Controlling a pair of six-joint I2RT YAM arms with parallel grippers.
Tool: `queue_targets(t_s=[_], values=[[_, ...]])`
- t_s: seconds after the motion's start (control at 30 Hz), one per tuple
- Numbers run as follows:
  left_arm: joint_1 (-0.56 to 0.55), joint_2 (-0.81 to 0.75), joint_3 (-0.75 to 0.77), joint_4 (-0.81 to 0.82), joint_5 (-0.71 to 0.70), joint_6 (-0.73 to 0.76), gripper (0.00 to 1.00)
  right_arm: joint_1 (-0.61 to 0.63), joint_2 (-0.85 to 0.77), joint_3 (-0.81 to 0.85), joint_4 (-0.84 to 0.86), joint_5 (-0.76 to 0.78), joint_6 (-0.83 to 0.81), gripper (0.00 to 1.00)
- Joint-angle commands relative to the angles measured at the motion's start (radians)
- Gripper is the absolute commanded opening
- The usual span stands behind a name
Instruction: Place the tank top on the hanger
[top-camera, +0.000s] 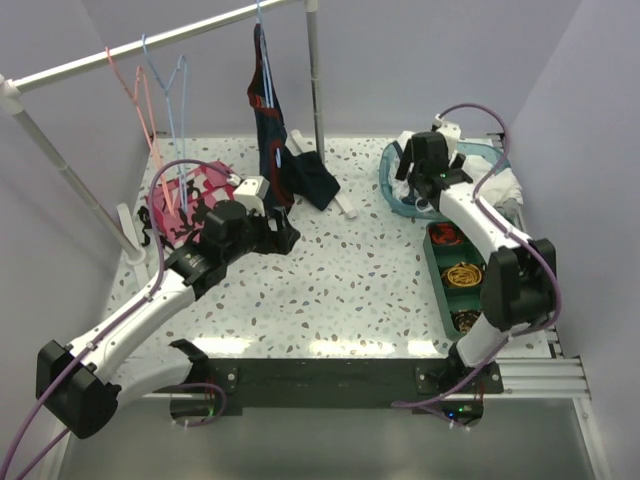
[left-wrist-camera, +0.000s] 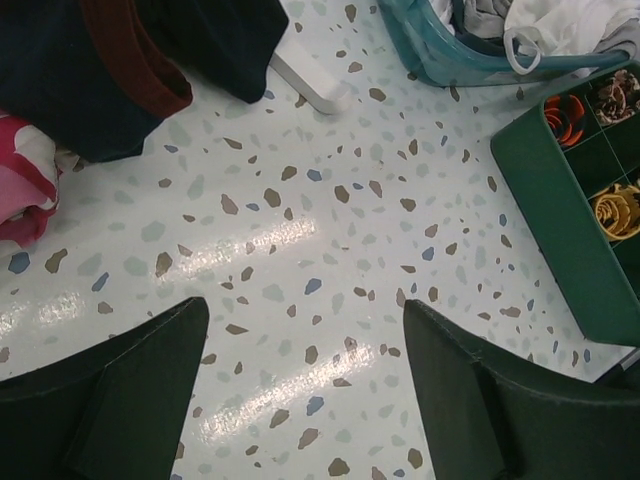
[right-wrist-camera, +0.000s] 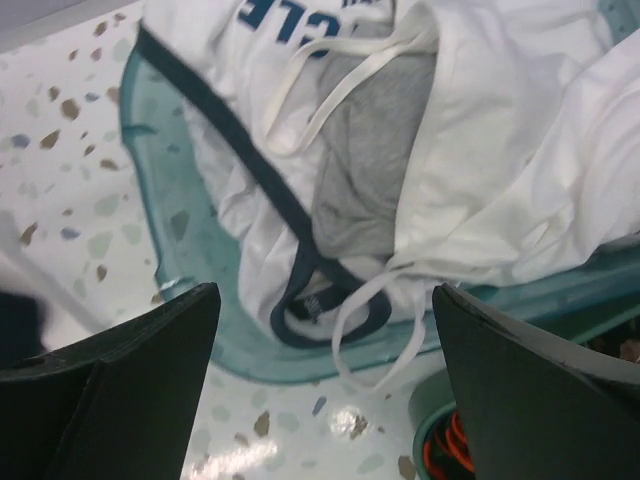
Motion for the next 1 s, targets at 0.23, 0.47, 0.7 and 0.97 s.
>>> queue_targets(t_s=[0.23, 0.47, 0.7, 0.97], values=[[-0.005, -0.027, 0.052, -0.018, 0.049, 0.007, 0.84, -0.189, 0.316, 0.390, -0.029, 0.061, -0.062, 0.85], [-0.005, -0.018, 0.057, -0.018, 0.057, 0.019, 0.84, -0.246, 0.370, 0.449, -0.046, 0.022, -0.062, 0.73], [-0.005, -0.013, 0.060, -0.021, 0.052, 0.024, 0.84, -0.246, 0.343, 0.382, -0.017, 0.013, -0.057, 0.52], [-0.004, -0.016, 0.054, -0.020, 0.051, 0.016, 0.84, -0.246, 0.316, 0.358, -0.005, 0.007, -0.062, 0.21]])
